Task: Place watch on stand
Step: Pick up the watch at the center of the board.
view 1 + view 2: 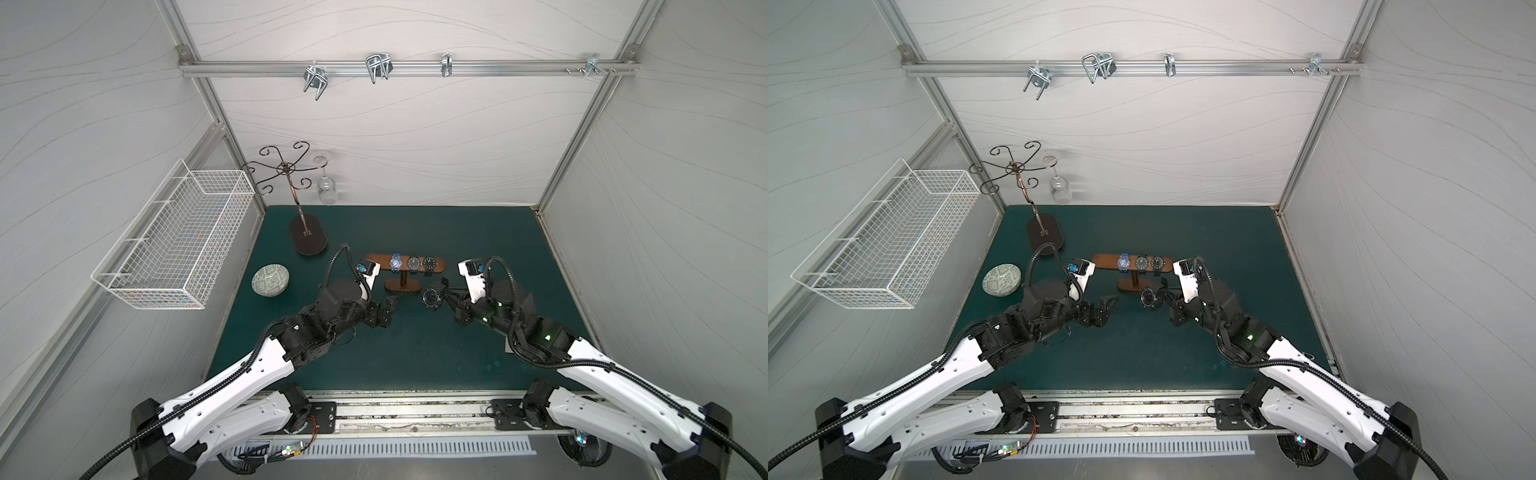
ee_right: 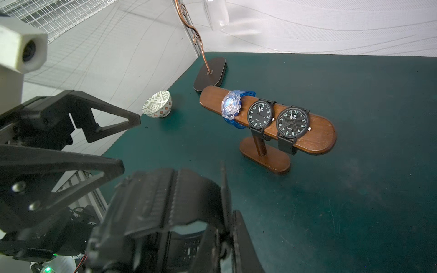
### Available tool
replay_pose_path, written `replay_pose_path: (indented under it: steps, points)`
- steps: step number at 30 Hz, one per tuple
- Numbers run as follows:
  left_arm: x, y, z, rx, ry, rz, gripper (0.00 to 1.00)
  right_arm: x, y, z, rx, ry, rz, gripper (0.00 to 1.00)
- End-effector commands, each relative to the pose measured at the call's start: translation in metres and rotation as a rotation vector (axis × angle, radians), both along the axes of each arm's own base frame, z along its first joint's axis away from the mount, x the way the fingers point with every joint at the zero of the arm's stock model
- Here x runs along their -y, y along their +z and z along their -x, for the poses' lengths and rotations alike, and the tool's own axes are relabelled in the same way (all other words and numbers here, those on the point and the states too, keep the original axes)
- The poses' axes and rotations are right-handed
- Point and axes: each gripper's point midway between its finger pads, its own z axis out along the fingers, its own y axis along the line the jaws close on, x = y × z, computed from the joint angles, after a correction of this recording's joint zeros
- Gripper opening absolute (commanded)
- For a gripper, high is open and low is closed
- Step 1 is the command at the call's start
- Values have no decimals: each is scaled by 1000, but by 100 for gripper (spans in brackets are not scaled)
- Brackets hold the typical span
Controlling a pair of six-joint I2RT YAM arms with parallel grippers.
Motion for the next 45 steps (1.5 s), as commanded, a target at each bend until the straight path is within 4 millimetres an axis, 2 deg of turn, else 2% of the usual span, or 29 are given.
replay_pose_path:
  steps: [1, 4, 7, 10, 14, 17, 23, 28, 31, 35, 40, 45]
  points:
    - [5, 3, 3, 55, -32, 23, 99, 2, -3, 5, 12, 17, 12, 0]
    - [12, 2, 10, 39, -86, 49, 99, 1, -10, 6, -13, 15, 9, 0]
    - [21, 5, 19, 20, -122, 72, 95, -1, -19, 4, -34, 9, 21, 0]
    - [36, 14, 30, 37, -174, 106, 92, -5, -27, 0, -45, -1, 32, 0]
    - [60, 22, 42, 98, -212, 54, 93, -9, -36, -3, -45, -28, 89, 0]
    - [73, 28, 44, 161, -196, 32, 99, -10, -38, -4, -33, -52, 114, 0]
    - [88, 29, 42, 160, -195, 76, 99, -7, -39, -4, -16, -83, 130, 0]
    - [93, 21, 34, 152, -164, 85, 98, -12, -36, 2, -2, -64, 116, 0]
    - [94, 15, 31, 77, -161, 119, 97, -11, -34, 2, 5, -66, 119, 0]
    - [95, 15, 30, 52, -180, 175, 95, -12, -32, 4, 10, -54, 111, 0]
    - [96, 6, 26, 18, -181, 158, 97, -12, -28, 7, 18, -42, 99, 0]
    - [105, 4, 27, -20, -209, 179, 98, -13, -27, 7, 17, -37, 100, 0]
